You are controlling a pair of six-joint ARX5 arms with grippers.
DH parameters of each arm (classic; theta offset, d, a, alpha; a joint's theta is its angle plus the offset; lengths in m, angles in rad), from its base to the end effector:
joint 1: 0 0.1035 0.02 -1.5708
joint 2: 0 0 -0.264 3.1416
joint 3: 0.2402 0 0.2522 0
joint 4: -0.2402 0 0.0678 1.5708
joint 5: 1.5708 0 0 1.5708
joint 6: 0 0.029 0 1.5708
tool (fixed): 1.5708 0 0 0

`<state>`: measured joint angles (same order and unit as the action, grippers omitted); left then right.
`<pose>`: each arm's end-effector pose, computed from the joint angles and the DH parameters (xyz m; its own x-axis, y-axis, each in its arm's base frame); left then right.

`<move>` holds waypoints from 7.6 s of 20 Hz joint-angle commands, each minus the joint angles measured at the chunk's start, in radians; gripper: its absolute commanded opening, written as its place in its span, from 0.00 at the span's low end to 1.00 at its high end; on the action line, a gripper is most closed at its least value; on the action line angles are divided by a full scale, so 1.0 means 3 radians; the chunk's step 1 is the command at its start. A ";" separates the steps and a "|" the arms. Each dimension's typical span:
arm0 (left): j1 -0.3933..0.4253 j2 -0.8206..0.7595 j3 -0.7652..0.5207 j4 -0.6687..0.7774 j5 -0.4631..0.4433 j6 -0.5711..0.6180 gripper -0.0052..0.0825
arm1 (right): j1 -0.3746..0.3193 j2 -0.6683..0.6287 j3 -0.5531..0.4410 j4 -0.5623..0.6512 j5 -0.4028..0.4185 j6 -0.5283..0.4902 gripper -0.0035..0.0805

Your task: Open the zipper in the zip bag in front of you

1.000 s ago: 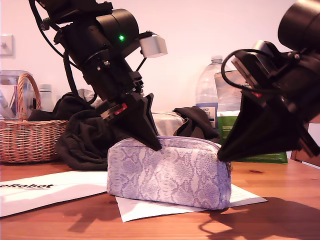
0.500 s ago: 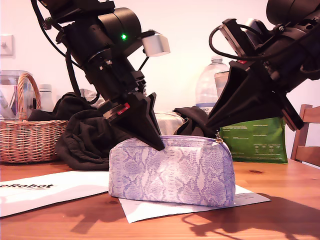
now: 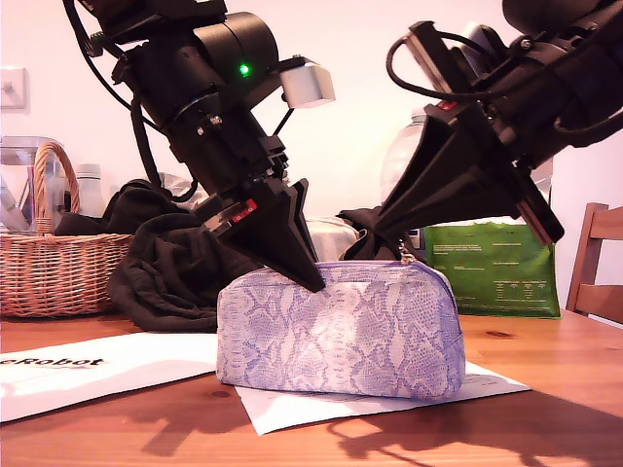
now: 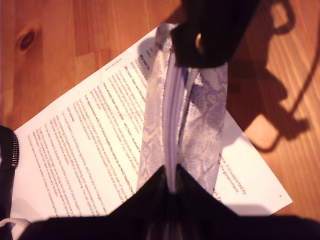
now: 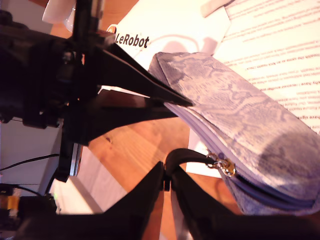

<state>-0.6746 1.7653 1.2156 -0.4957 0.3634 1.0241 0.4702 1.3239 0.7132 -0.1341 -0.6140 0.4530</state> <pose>0.2738 -0.2322 0.2036 0.1441 -0.5704 -0.8086 0.9530 -0.1400 0.2686 0.2223 0.1317 0.2062 0.2747 0.7859 -0.5540 -0.4080 0.6170 0.6729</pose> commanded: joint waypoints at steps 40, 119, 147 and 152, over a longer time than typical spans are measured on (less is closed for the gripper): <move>-0.0048 0.0094 -0.0010 0.0004 -0.0019 -0.0099 0.03 | 0.0570 0.0305 0.0956 -0.1606 0.1506 -0.2888 0.59; 0.0076 -0.0853 -0.2649 0.4270 0.0304 -0.3969 0.32 | 0.0320 0.0895 0.0956 -0.1138 0.1119 -0.2903 0.03; -0.0069 0.0090 -0.2229 0.4753 0.0296 -0.4000 0.30 | 0.0324 0.0895 0.0956 -0.1152 0.1110 -0.2902 0.03; -0.0067 0.0094 -0.2210 0.4725 0.0175 -0.3999 0.24 | 0.0324 0.0895 0.0956 -0.1153 0.1109 -0.2902 0.03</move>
<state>-0.6922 1.7756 0.5415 0.9184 0.4179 -0.1745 0.5690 1.5814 1.0126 -0.4870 -0.2775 -0.4194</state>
